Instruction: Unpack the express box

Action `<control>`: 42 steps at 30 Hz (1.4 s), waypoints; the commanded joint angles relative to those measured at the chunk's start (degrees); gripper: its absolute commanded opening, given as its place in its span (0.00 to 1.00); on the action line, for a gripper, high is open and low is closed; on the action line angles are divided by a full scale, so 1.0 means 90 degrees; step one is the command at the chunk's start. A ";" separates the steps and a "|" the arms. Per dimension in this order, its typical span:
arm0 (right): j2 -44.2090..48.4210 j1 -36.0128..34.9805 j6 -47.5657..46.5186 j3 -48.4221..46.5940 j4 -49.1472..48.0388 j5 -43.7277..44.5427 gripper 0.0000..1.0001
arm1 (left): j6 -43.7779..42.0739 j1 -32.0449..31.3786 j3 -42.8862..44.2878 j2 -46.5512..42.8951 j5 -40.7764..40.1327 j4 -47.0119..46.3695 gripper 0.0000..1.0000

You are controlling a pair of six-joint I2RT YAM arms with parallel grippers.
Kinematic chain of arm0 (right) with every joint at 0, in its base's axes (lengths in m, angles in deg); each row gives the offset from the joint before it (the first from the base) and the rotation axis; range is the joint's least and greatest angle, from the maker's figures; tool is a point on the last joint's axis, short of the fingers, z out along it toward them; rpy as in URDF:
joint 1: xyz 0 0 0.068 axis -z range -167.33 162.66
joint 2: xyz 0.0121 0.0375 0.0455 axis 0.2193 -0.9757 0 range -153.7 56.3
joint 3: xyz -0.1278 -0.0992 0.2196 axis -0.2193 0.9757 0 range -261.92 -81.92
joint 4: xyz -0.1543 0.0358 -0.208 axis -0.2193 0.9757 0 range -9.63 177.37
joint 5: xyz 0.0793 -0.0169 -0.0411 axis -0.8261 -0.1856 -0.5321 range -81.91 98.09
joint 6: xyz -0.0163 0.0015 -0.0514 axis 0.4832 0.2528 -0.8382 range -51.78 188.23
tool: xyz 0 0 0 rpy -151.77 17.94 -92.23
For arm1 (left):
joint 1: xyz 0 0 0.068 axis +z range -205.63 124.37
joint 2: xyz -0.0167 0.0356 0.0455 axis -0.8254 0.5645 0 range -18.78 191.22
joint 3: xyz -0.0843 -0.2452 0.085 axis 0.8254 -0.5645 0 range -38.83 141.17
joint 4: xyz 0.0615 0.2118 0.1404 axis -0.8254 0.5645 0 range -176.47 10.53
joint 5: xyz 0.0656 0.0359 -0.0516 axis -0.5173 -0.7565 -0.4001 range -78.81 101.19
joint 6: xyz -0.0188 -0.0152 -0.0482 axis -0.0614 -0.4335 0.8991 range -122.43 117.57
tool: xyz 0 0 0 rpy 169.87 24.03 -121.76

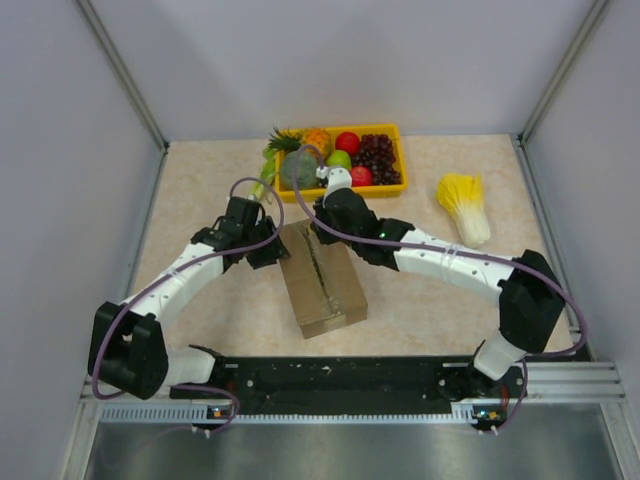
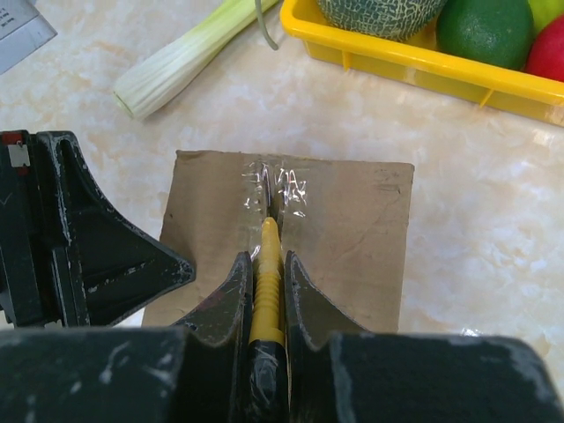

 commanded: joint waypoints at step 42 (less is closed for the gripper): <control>-0.1010 -0.0147 0.0274 -0.1438 0.0946 0.0399 0.00 | 0.0739 0.0658 -0.0562 0.0245 0.0961 -0.0513 0.36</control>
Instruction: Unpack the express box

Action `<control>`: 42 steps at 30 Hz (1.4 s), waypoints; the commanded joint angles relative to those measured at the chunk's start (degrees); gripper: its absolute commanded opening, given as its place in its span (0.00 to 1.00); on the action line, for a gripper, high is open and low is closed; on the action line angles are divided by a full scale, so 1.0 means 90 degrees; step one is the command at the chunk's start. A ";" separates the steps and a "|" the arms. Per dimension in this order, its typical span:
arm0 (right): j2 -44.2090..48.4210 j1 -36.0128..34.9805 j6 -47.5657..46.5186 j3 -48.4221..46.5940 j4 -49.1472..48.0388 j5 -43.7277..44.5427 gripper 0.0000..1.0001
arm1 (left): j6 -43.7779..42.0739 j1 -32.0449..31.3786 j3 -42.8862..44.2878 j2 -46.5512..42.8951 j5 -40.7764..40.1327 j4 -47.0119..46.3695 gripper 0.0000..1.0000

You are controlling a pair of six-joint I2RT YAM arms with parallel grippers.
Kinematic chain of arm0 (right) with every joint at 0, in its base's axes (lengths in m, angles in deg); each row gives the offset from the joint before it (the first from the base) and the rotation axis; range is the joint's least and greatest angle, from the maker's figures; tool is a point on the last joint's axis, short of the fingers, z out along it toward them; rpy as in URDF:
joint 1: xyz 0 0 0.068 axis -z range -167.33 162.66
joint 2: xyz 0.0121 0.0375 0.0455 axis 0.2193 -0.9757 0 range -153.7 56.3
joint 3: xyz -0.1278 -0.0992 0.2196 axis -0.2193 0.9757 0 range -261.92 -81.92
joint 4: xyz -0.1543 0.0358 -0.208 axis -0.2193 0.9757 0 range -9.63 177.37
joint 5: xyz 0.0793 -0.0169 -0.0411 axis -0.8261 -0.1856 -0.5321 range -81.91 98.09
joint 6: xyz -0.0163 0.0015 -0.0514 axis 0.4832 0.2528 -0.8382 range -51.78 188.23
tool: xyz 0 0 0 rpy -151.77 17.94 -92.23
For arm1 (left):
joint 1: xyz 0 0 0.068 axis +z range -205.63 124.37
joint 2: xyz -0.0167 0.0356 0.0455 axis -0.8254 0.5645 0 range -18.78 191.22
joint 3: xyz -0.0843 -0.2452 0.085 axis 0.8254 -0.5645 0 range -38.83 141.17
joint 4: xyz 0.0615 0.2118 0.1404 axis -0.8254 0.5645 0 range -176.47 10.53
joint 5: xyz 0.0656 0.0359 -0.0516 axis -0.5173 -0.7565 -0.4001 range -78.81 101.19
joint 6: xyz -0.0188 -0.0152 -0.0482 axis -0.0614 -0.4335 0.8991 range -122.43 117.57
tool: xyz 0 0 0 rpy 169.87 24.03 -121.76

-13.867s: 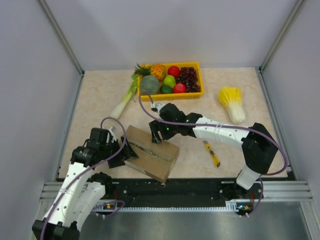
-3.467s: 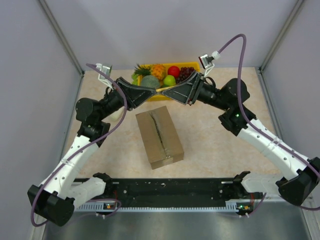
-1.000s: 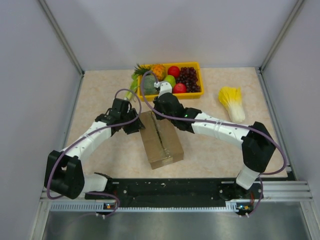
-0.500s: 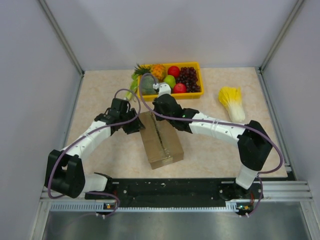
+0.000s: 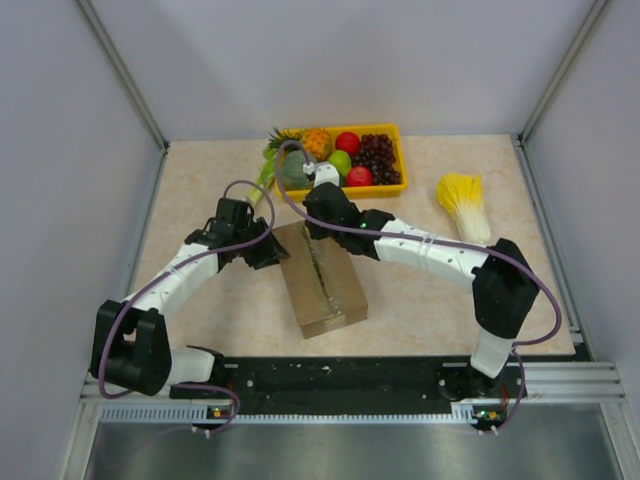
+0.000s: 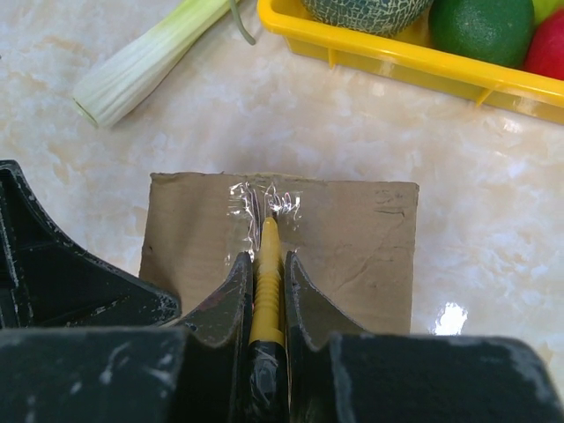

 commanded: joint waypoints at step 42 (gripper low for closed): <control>0.0318 -0.0192 0.0711 -0.0425 0.1872 -0.0078 0.00 | 0.1736 0.0317 -0.0769 0.0273 0.0272 -0.0870 0.26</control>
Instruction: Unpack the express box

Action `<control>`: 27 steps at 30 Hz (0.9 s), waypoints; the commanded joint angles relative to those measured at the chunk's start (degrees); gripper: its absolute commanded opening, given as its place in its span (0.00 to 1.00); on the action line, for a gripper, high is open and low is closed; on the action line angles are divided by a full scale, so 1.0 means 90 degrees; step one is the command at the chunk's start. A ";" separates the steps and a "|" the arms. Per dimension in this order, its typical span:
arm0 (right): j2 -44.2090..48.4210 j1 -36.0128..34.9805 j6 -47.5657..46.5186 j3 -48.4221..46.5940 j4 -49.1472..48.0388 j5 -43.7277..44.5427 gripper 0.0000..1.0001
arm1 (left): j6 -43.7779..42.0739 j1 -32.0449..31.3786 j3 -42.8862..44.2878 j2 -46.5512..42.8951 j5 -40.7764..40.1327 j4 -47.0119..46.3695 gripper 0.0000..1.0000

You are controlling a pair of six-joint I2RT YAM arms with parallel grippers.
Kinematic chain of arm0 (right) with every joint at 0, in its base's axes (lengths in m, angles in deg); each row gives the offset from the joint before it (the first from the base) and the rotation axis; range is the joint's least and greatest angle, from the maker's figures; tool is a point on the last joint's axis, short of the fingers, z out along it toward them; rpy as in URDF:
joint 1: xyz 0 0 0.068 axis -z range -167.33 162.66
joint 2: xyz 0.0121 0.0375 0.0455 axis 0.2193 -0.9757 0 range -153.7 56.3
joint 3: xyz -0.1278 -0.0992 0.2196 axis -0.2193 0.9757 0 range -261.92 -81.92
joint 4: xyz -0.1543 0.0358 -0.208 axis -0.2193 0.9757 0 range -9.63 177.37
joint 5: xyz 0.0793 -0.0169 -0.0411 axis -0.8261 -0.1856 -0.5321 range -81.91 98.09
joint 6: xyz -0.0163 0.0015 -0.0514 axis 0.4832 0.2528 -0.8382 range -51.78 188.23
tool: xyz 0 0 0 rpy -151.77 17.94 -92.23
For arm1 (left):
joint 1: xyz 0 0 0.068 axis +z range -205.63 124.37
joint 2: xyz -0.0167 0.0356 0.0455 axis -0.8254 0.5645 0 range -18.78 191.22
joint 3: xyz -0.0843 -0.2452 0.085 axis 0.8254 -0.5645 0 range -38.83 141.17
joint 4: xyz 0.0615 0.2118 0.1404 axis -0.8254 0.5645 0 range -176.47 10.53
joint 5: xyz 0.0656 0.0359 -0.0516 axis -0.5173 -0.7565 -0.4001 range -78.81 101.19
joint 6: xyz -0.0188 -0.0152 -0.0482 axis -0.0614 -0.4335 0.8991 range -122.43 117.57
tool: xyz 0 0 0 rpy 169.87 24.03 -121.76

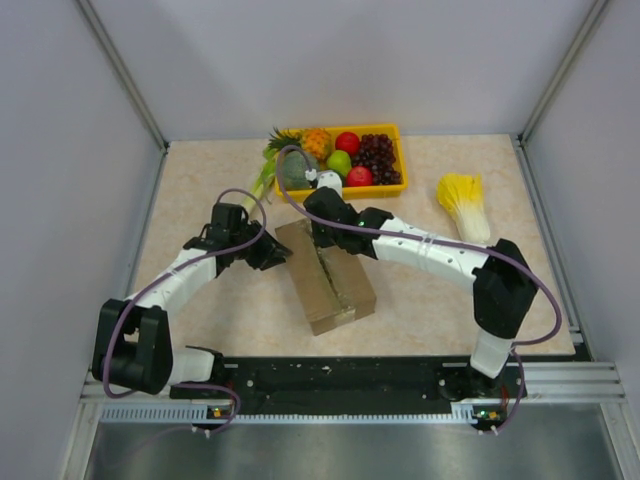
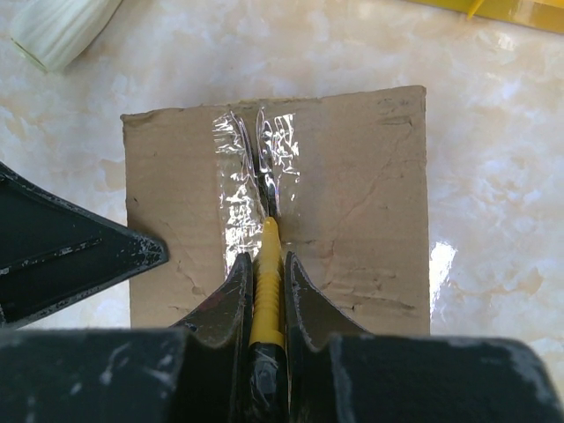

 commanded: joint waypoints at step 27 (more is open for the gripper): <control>0.1128 -0.0097 0.0309 0.0577 0.1005 -0.0614 0.00 | 0.0498 0.0025 -0.0110 0.0417 -0.0640 -0.0022 0.22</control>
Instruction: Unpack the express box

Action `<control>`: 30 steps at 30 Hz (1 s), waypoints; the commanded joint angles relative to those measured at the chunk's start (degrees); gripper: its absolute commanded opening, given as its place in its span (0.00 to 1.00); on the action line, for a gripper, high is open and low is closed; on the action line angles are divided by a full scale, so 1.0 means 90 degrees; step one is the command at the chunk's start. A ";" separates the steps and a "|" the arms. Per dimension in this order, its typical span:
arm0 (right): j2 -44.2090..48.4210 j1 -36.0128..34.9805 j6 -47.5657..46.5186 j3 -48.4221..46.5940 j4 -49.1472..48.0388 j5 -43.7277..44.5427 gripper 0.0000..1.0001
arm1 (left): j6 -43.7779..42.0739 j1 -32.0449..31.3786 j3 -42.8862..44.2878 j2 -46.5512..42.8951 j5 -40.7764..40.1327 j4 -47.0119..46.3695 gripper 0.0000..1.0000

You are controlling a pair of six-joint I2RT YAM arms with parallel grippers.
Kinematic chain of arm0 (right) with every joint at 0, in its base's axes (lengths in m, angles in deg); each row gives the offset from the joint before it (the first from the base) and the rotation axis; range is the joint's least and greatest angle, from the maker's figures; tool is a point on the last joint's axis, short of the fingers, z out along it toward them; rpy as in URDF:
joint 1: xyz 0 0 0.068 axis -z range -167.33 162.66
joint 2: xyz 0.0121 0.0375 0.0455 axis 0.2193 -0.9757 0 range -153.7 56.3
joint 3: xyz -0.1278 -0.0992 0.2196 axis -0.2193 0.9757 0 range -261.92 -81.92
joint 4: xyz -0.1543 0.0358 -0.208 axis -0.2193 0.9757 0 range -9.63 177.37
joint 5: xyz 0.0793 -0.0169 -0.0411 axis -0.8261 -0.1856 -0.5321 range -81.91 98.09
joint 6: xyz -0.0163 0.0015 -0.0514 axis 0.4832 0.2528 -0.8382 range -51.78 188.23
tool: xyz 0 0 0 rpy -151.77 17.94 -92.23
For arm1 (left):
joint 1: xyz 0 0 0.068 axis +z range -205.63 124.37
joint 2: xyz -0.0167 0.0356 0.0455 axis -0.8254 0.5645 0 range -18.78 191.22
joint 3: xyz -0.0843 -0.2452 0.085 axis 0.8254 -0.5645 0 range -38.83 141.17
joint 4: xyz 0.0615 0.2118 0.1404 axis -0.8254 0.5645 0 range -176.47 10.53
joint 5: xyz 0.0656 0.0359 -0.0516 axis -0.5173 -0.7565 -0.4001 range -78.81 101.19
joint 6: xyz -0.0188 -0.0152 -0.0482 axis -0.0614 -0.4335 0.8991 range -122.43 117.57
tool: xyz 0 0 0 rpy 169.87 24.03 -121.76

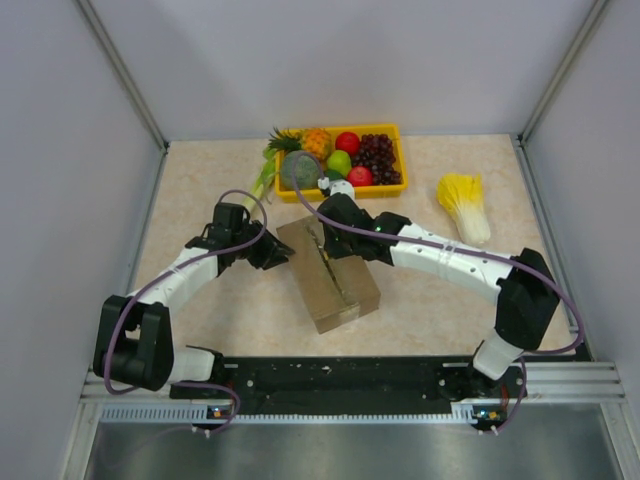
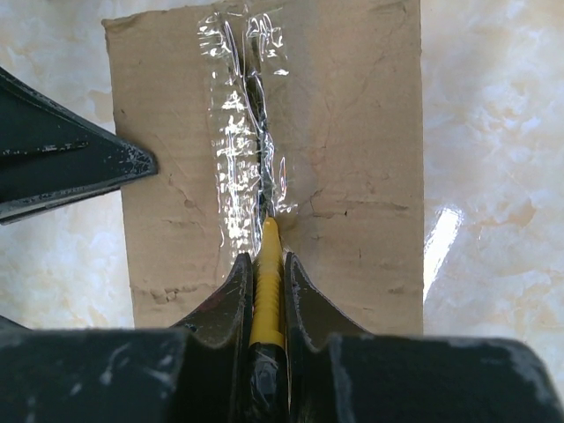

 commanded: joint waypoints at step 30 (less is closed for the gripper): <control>0.0941 -0.0097 0.0386 0.0057 0.1580 -0.0799 0.00 | 0.0505 0.0033 -0.0227 0.0268 -0.0791 -0.0045 0.18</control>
